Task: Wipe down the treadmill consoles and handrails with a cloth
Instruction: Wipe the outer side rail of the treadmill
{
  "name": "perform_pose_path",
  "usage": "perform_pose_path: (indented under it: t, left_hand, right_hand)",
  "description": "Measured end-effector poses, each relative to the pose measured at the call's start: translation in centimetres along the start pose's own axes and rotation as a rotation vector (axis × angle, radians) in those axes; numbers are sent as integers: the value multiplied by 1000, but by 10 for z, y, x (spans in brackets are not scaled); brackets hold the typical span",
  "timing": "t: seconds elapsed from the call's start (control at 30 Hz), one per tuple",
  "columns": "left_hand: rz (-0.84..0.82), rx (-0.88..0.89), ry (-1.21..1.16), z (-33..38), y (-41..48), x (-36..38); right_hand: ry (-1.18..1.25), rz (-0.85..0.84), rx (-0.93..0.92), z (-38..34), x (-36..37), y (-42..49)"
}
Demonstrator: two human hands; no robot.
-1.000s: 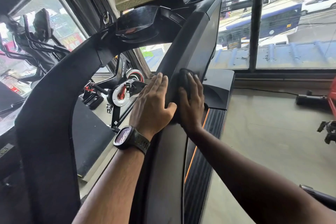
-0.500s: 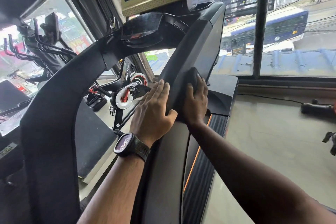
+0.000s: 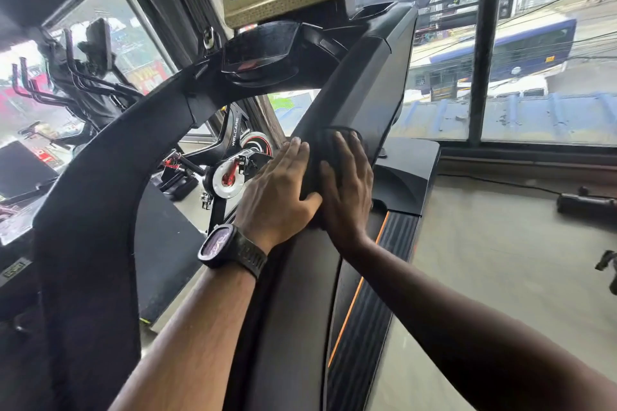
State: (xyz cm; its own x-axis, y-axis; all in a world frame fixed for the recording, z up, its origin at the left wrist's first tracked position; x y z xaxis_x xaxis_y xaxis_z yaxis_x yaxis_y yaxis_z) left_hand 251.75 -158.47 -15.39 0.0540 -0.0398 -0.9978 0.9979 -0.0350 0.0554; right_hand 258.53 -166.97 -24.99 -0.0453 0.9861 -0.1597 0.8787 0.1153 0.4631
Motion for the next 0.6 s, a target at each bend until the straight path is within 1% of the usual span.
perform_pose_path:
  t: [0.03, 0.07, 0.1, 0.2, 0.23, 0.27, 0.33, 0.37, 0.4, 0.47, 0.57, 0.6]
  left_hand:
    - [2, -4, -8, 1, 1, -1]
    - [2, -7, -14, 2, 2, -2]
    - [-1, -12, -17, 2, 3, -3]
    - [-4, -18, -1, 6, 7, -3]
    - [-5, -22, 7, 8, 10, -3]
    - [-5, -25, 14, 9, 13, -4]
    - [8, -24, 28, 11, 20, -6]
    - [15, -24, 25, 11, 23, -8]
    - [15, -24, 21, 12, 26, -9]
    - [-1, -15, 33, 13, 28, -8]
    - [10, -14, 21, 12, 30, -6]
    - [10, -16, 8, 12, 31, -6]
  right_hand:
    - [-46, -19, -55, 2, -2, 4]
    - [-67, -19, -62, 6, -3, 10]
    - [-47, -4, -14, 12, -4, 16]
    - [142, 47, 303, 27, -2, 19]
    - [157, 38, 329, 24, -1, 13]
    - [144, 33, 261, 19, 0, 5]
    - [87, 9, -2, 8, 1, -7]
    - [49, -8, -85, 6, 0, -5]
    - [15, -15, -111, 8, -2, 5]
    - [8, 6, -23, 14, -6, 28]
    - [159, 67, 250, 23, -7, 37]
    - [173, 63, 288, 22, -5, 31]
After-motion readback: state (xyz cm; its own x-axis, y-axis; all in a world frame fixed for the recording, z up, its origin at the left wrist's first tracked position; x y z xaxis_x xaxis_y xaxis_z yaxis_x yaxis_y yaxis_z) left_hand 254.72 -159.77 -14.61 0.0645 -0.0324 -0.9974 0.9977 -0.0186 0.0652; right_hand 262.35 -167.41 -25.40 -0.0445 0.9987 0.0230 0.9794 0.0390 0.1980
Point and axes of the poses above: each hand's wrist, its own y-axis towards the middle knuckle, its own x-axis out of the palm, z = x × y, the point moved 2 cm from there along y, towards the middle knuckle, and after that the axes turned 15 degrees about -z, right-handed, at the moved point
